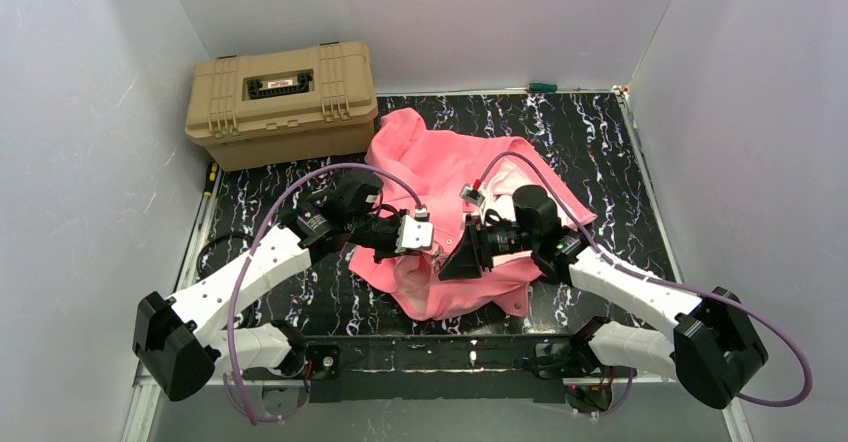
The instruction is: Zip up the jacket
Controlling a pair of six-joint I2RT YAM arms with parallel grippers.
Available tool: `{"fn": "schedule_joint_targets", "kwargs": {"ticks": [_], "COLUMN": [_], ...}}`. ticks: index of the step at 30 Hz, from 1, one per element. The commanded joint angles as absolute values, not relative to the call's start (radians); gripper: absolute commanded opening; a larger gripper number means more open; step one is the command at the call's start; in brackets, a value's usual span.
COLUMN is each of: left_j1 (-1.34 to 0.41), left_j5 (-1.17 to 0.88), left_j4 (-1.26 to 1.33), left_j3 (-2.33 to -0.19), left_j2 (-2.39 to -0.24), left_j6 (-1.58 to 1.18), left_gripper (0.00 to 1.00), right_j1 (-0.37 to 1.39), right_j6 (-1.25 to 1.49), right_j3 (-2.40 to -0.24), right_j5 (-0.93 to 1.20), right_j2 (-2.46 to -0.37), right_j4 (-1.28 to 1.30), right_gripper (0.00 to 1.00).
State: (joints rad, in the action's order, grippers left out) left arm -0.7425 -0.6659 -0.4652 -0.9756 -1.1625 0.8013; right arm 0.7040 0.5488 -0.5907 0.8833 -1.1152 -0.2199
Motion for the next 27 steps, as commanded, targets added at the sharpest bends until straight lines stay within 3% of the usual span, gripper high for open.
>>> {"fn": "schedule_joint_targets", "kwargs": {"ticks": [1,27], "left_j1": [-0.749,-0.768], "left_j5": [-0.675,-0.673], "left_j4": [-0.483,-0.507], "left_j3": [-0.997,-1.021], "left_j2": [-1.144,-1.161], "left_j6": [0.815,0.835], "left_gripper": [0.00,0.00], "right_j1": [0.699,0.695], "right_j6": [0.593,0.679], "right_j3": [-0.576,-0.505], "right_j5": [0.909,0.888], "right_j2": [-1.141,-1.210], "right_j4": [-0.356,-0.633], "right_gripper": [0.50,0.54]}}
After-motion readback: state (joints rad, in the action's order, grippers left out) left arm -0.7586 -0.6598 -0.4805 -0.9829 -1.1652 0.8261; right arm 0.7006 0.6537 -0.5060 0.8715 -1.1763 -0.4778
